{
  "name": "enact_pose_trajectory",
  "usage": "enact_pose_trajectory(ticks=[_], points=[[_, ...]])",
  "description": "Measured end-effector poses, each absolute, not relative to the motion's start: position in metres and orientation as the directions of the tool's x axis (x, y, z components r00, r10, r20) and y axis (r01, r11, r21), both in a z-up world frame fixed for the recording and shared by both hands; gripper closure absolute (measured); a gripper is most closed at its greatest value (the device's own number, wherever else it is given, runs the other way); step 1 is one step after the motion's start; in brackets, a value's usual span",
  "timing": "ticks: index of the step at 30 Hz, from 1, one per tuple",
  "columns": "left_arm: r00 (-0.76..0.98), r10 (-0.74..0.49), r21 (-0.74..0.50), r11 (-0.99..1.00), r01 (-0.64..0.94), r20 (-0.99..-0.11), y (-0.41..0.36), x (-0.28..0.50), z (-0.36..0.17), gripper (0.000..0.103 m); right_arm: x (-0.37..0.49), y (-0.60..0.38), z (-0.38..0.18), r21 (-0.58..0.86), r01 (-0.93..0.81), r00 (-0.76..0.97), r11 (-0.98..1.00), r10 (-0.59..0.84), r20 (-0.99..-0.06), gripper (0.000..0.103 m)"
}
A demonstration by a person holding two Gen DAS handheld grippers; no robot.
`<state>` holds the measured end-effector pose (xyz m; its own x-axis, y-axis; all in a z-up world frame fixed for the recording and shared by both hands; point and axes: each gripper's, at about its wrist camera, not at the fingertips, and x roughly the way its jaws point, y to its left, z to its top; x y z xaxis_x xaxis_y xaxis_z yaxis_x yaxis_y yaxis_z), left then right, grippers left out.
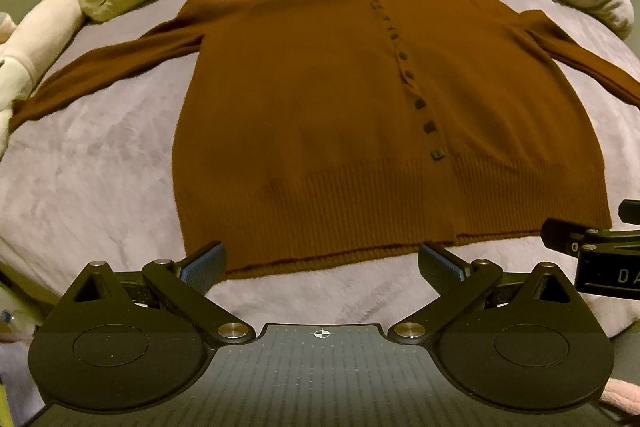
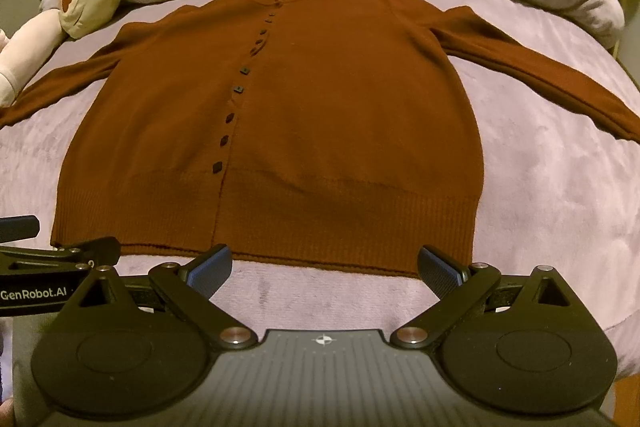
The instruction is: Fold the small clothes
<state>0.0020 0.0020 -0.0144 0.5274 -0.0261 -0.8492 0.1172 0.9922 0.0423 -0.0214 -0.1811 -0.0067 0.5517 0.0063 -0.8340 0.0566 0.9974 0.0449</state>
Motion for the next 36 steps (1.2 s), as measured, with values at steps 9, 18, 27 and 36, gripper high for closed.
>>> enact_pose_trajectory(ticks=[9,18,27,36], points=[[0.518,-0.030,0.035,0.993,0.114,-0.855,0.0018,0.0037,-0.0160,0.000,-0.0209,-0.1822,-0.0074,0.050,0.060,0.547,0.997,0.009,-0.837,0.004],[0.510,-0.032,0.030,0.993,0.113,-0.859,0.0020,0.0049,-0.0176,0.000,-0.0208,-0.1833,-0.0089,0.052,0.064,0.543,0.997,0.009,-0.840,0.004],[0.505,-0.032,0.028,0.993,0.111,-0.863,0.0014,0.0051,-0.0196,0.000,-0.0201,-0.1842,-0.0107,0.054,0.067,0.537,0.996,0.010,-0.843,0.004],[0.488,-0.031,0.025,0.994,0.109,-0.872,0.0010,0.0078,-0.0233,0.000,-0.0188,-0.1838,-0.0131,0.054,0.072,0.527,0.996,0.008,-0.850,0.004]])
